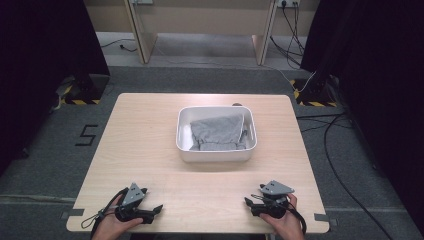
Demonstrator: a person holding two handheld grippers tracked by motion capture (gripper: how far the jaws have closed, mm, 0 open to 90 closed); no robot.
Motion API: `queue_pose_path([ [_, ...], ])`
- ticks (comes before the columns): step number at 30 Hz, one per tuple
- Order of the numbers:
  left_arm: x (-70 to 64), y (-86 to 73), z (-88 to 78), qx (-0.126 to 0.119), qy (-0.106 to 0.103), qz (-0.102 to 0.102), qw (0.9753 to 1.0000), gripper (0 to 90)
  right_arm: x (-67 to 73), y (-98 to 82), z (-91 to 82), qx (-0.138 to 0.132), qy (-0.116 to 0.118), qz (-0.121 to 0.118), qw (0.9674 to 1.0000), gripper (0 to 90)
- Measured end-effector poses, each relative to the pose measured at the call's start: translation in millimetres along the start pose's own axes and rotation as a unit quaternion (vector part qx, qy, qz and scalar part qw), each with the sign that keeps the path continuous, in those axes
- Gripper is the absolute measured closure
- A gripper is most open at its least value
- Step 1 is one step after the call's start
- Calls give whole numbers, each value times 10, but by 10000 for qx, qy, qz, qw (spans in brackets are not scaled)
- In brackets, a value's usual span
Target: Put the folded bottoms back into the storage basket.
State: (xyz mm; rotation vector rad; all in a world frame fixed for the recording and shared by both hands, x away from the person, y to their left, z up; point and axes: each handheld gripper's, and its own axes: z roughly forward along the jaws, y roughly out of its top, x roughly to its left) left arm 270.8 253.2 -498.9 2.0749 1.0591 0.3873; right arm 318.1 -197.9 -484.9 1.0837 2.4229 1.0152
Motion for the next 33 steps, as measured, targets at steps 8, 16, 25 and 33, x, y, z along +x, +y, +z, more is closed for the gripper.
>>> queue_pose_path([
  [8, -63, -74, -22, -202, 22, -28, 9998, 139, 67, -18, -17, 83, -18, 3, 10000, 243],
  [16, -49, -103, -12, -346, -23, -9, 9994, 132, 93, -34, -26, 85, -60, 16, 9999, 214],
  [25, -51, -102, -10, -346, -16, -15, 9994, 132, 103, -33, -23, 105, -13, 49, 9999, 200],
  [33, -52, -104, -10, -351, -6, -11, 9994, 131, 102, -32, -21, 106, -12, 25, 9999, 194],
])
